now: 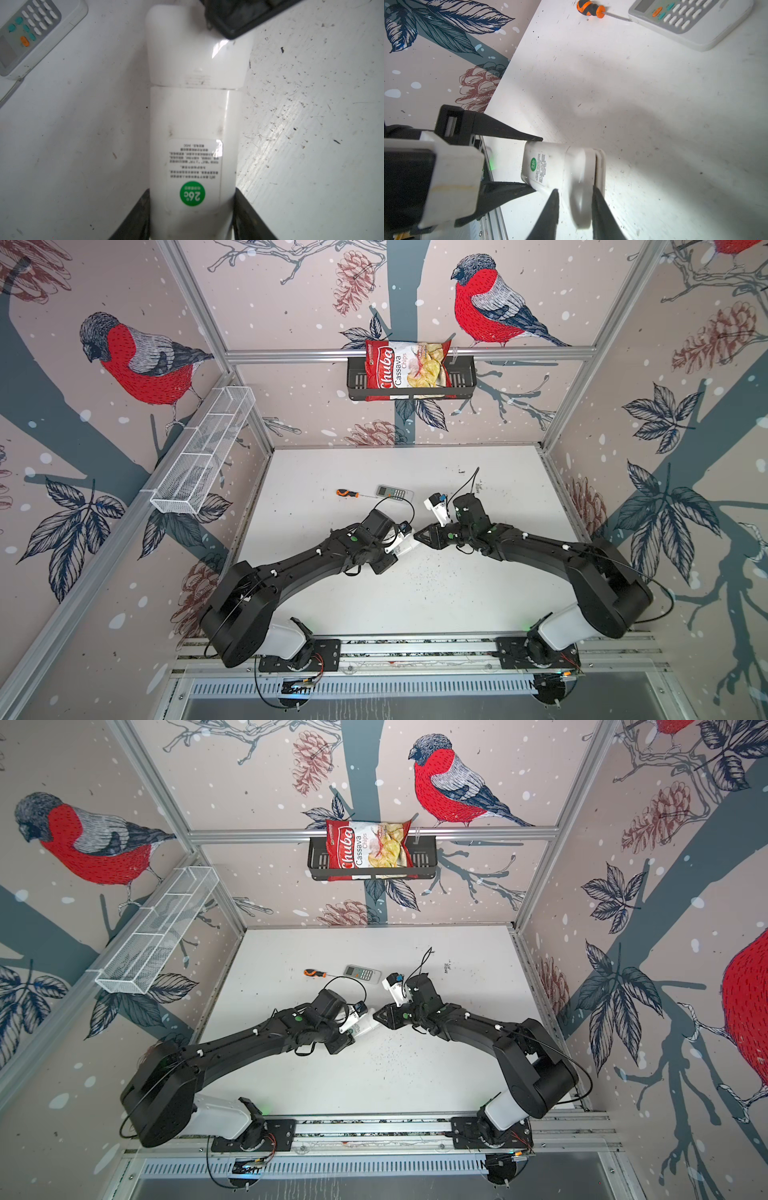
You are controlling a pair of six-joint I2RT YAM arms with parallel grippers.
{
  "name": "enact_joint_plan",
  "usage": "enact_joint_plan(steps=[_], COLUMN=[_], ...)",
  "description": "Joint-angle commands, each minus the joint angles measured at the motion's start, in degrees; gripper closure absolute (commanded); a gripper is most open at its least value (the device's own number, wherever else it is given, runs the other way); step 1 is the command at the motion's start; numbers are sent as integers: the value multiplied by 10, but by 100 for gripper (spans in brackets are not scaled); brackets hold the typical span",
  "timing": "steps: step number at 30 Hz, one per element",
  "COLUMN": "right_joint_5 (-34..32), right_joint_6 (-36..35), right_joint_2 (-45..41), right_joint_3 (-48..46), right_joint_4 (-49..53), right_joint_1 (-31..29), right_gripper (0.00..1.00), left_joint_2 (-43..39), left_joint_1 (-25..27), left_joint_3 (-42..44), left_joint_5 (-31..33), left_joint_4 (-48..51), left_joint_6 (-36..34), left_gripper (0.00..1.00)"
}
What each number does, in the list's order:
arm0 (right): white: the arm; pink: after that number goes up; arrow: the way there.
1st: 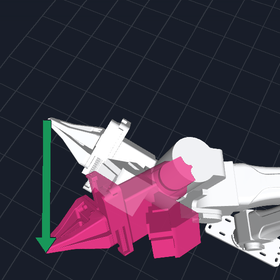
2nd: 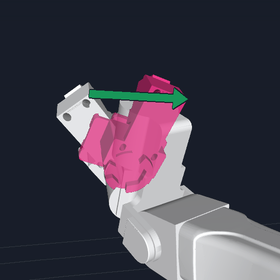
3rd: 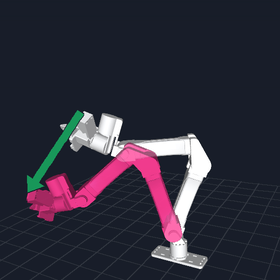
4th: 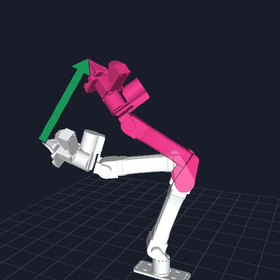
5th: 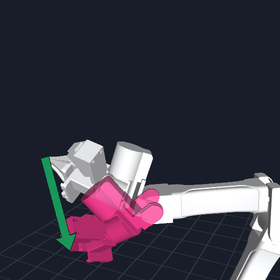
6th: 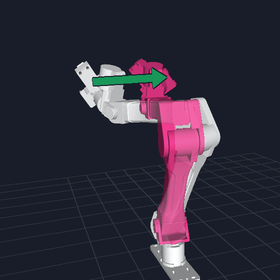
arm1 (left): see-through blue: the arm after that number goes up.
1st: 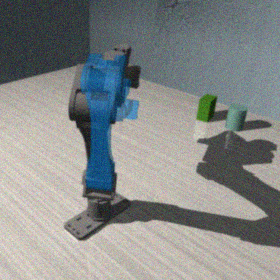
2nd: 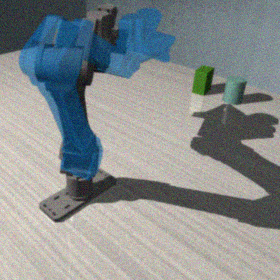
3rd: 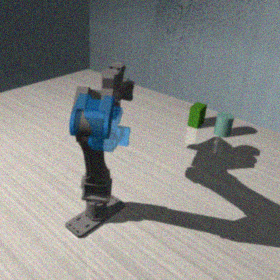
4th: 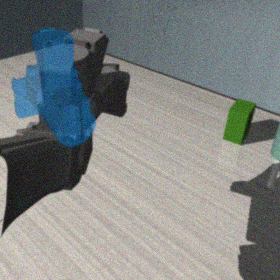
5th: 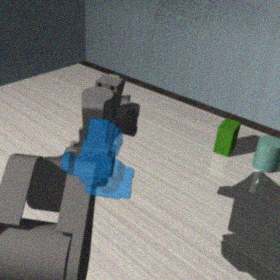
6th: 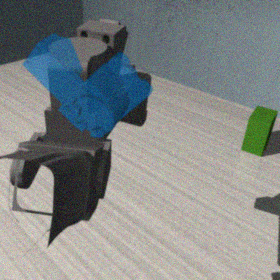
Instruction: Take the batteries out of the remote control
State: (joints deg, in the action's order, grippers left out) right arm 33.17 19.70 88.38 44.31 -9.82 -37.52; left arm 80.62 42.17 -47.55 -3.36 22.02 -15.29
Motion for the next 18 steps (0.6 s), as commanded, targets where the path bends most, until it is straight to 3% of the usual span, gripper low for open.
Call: enact_joint_plan(steps=[1,3,7,12,18], right_joint_5=[37,37,39,34,39], right_joint_6=[2,1,2,2,9], right_joint_2=[7,12,22,23,5], right_joint_3=[8,12,16,17,17], right_joint_4=[-14,-13,-13,-11,-15], right_joint_1=[-5,-6,-9,-9,-12], right_gripper=[68,68,80,77,80], left_joint_2=[0,-1,0,0,7], left_joint_1=[1,1,1,0,0], left_joint_3=[-1,0,0,0,-2], left_joint_5=[-3,-2,-1,2,1], left_joint_4=[-26,-26,-28,-29,-26], left_joint_6=[-1,-2,-2,-4,-3], left_gripper=[60,60,60,60,61])
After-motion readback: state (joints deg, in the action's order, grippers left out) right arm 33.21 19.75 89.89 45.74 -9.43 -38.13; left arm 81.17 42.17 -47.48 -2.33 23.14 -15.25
